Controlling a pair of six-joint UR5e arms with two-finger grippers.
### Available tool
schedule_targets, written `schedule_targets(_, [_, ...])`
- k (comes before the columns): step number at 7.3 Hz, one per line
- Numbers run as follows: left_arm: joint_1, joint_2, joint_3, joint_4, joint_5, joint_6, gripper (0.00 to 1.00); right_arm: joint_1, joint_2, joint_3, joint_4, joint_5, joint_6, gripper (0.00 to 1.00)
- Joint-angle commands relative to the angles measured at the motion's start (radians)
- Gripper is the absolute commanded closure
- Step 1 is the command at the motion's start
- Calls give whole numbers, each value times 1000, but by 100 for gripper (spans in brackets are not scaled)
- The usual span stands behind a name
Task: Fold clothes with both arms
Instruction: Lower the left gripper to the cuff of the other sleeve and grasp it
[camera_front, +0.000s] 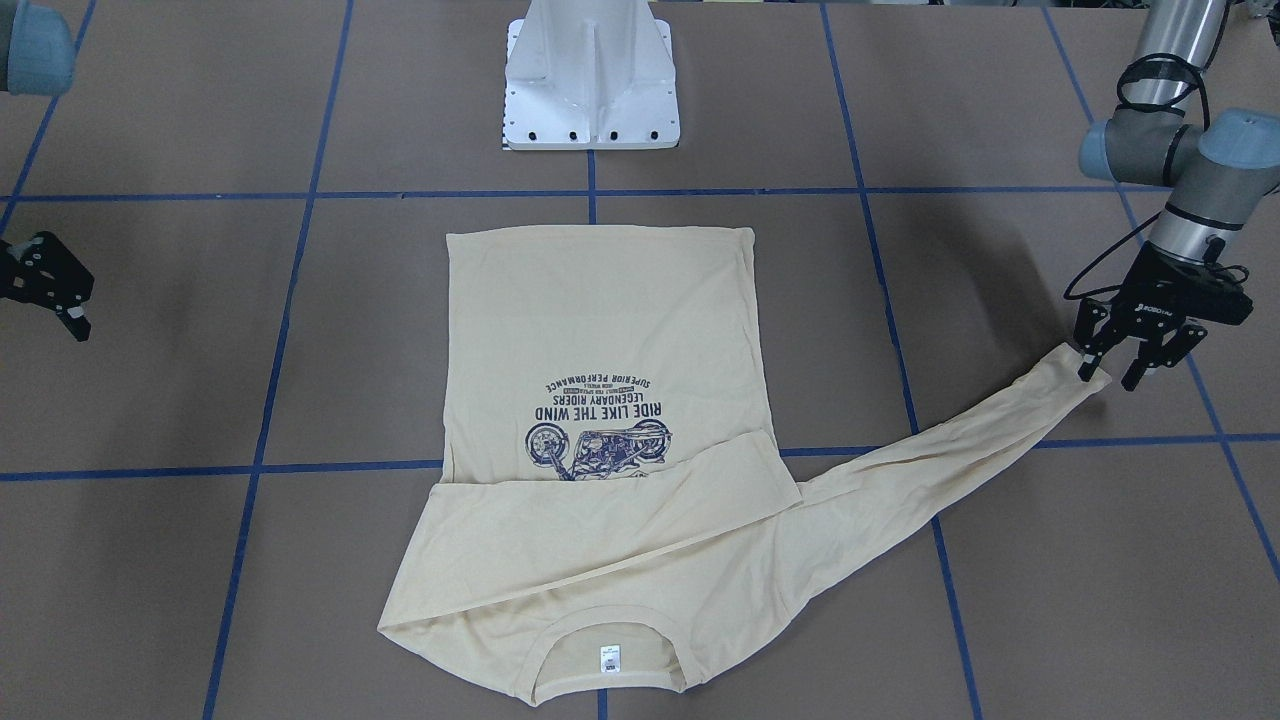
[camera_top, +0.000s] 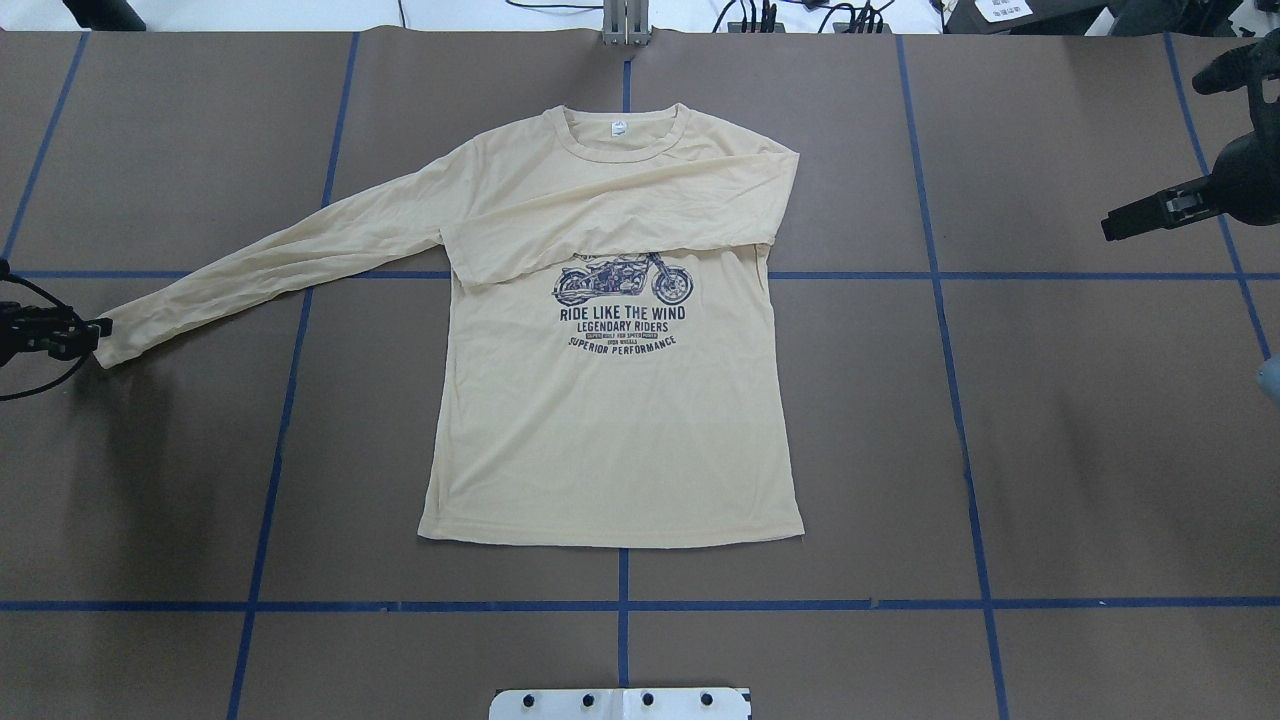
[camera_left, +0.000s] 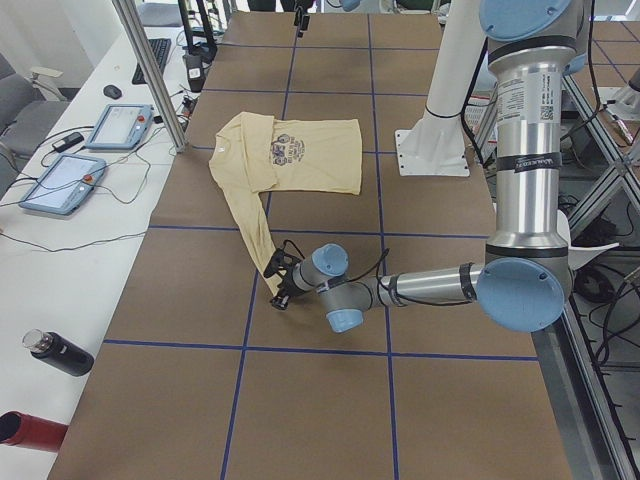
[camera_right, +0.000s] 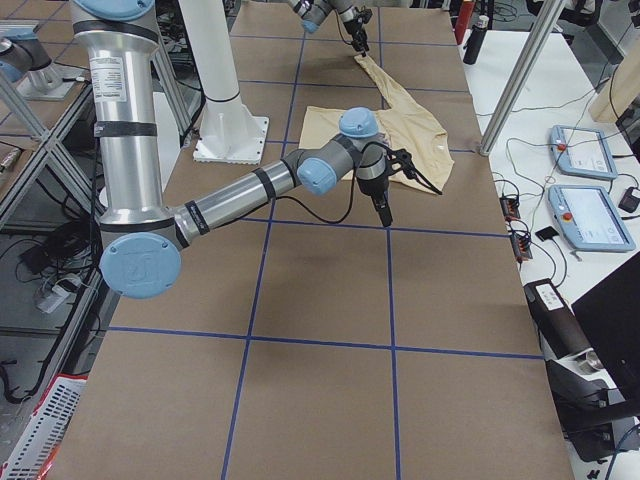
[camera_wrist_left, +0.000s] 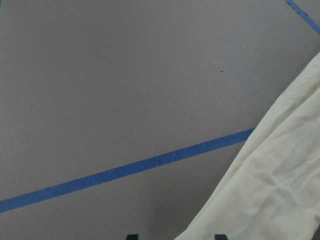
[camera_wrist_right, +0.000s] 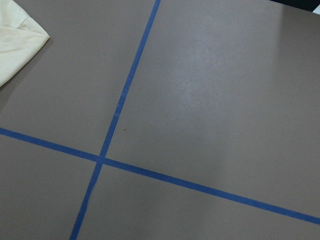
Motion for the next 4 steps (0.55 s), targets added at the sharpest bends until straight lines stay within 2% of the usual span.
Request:
schedule_targets(1, [5, 0, 3, 0, -3, -1, 45, 0, 0, -1, 1, -3, 0, 1])
schedule_targets(2, [9, 0, 3, 0, -6, -2, 53, 0, 0, -1, 1, -3, 0, 1])
schedule_targets(3, [11, 0, 2, -9, -6, -4, 74, 0, 0, 1, 1, -3, 0, 1])
schedule_targets(4, [11, 0, 2, -14, -6, -4, 100, 0, 0, -1, 1, -3, 0, 1])
